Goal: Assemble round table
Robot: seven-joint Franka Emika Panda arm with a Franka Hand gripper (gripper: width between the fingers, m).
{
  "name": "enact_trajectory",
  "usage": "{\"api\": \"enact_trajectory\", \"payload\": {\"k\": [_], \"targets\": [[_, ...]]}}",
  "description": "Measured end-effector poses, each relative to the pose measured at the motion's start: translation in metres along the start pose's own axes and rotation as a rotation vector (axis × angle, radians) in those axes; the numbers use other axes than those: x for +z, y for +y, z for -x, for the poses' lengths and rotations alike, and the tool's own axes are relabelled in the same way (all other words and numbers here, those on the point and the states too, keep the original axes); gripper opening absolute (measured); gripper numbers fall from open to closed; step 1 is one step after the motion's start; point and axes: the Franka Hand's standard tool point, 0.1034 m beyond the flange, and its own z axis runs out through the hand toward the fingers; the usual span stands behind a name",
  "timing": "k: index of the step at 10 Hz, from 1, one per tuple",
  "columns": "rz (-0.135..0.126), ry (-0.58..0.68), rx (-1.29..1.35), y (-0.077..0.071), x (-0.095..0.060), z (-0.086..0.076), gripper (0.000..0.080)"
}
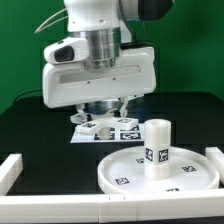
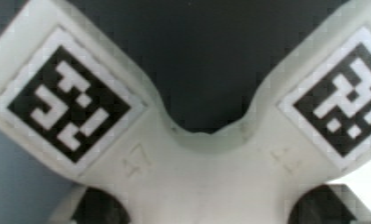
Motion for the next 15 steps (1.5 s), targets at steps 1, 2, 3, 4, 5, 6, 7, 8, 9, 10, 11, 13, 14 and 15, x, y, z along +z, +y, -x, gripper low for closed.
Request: {"api": "enact_trajectory", "payload": {"k": [1, 2, 3, 4, 5, 6, 7, 8, 9, 10, 11, 13, 14, 15], "targets": [[0.0, 0.0, -0.002, -0.001, 0.0, 0.0, 0.0442], [0.0, -0.001, -0.002, -0.001, 0.0, 0.0, 0.0442], [-0.002, -0.004, 0.001, -0.003, 0.0, -0.001, 0.0442], [-0.016, -0.03, 0.019, -0.016, -0.013, -0.01, 0.0442], [-0.019, -0.009, 0.006, -0.028, -0.032, -0.028, 0.0442], [-0.017, 0.009, -0.002, -0.033, -0.04, -0.036, 0.0442], [-0.018, 0.002, 0.002, -0.031, -0.036, -0.033, 0.0442], [-0.018, 0.0, 0.003, -0.03, -0.035, -0.032, 0.0442], [-0.018, 0.0, 0.002, -0.031, -0.035, -0.033, 0.0443], [-0.017, -0.003, -0.001, -0.033, -0.037, -0.034, 0.0443], [-0.013, -0.009, -0.034, -0.041, -0.047, -0.048, 0.0443], [-0.004, 0.029, -0.073, -0.058, -0.064, -0.077, 0.0443], [0.005, 0.027, -0.09, -0.066, -0.071, -0.087, 0.0443], [0.006, 0.029, -0.09, -0.064, -0.069, -0.086, 0.0443]]}}
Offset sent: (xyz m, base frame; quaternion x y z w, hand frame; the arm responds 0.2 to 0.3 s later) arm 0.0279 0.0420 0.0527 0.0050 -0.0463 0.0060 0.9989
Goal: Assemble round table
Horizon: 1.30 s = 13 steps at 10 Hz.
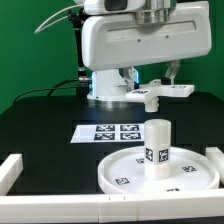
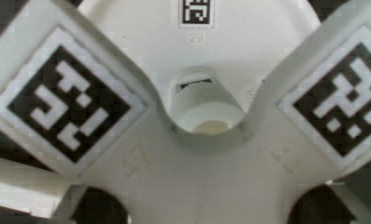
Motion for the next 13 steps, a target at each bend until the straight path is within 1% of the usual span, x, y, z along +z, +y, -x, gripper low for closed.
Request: {"api": "enact_trajectory", "payload": {"k": [3, 5, 7, 9, 13], "targets": [[0.003, -0.005, -0.02, 0.0, 0.002, 0.0, 0.0443], [0.007, -0.008, -0.074, -0.003, 0.006, -0.012, 0.0443], [0.009, -0.021, -0.093, -0.008, 0.01, -0.017, 0.0443], [0.008, -0.025, -0.095, -0.01, 0.015, -0.013, 0.0443], [0.005, -0.038, -0.088, -0.008, 0.024, -0.004, 0.0443]]}}
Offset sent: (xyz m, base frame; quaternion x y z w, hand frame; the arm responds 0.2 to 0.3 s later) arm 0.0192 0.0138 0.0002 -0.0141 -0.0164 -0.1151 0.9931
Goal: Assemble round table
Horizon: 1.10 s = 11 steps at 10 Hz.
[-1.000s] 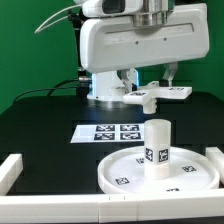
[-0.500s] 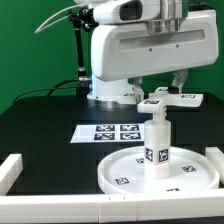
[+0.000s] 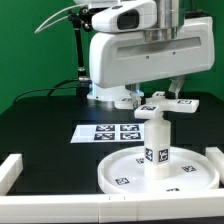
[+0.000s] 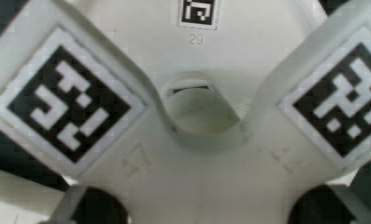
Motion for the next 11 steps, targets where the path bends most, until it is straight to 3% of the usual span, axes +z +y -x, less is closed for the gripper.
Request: {"api": "enact_trajectory", "payload": {"k": [6, 11], "targets": [[-0.007, -0.025, -0.004, -0.003, 0.017, 0.005, 0.0443], [-0.002, -0.015, -0.002, -0.002, 0.018, 0.002, 0.0443]]}}
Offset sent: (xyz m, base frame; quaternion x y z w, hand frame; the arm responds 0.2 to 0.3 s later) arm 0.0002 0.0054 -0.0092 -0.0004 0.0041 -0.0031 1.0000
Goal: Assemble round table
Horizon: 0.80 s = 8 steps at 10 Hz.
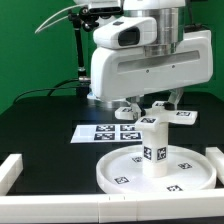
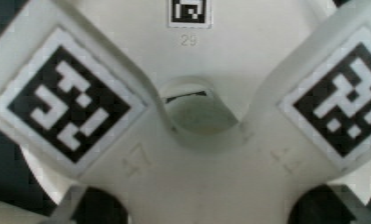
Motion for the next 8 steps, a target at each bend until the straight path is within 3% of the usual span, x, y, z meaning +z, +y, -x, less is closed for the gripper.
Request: {"api": "enact_trajectory", "payload": {"k": [8], "targets": [[-0.004, 0.002, 0.082, -0.0002, 0.0002, 0.0, 0.0443]]}}
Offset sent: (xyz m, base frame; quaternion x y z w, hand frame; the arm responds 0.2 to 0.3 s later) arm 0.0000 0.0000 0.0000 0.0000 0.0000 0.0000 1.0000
